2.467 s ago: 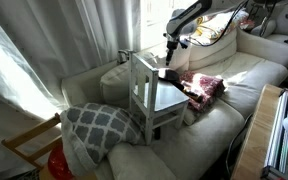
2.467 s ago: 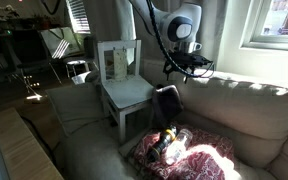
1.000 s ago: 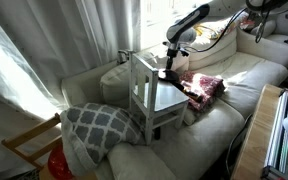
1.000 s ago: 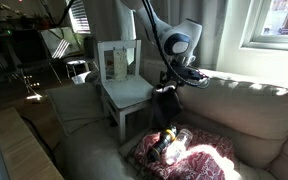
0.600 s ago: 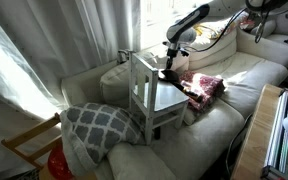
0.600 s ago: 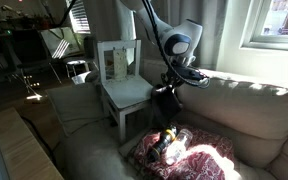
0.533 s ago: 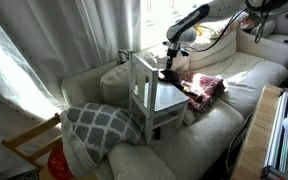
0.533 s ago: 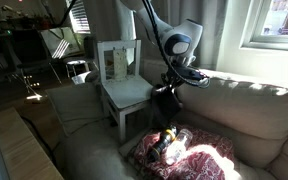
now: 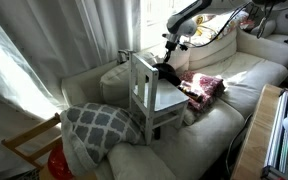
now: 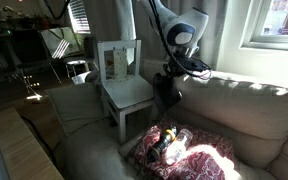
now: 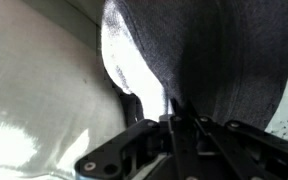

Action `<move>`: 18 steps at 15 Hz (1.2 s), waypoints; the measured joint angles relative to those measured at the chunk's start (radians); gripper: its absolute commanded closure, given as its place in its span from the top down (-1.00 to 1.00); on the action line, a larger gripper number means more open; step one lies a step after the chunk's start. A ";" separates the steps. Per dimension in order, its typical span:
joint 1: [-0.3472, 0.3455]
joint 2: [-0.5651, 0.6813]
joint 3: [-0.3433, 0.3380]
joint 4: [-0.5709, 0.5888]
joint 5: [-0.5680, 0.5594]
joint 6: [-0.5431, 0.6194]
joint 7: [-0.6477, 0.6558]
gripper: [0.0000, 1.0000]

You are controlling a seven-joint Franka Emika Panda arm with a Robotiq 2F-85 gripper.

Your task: Turn the chair anticlockwise once on the sofa, pick up the black bowler hat and hang it on the right ear of the chair

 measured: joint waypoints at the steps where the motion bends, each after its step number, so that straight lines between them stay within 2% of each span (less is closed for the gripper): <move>1: -0.009 -0.020 0.009 0.000 0.016 -0.011 -0.012 -0.97; 10: -0.050 -0.213 0.103 -0.034 0.271 -0.088 -0.156 -0.97; 13: -0.052 -0.267 0.122 -0.068 0.358 -0.162 -0.241 -0.97; 18: -0.049 -0.355 0.111 -0.162 0.493 -0.303 -0.404 -0.97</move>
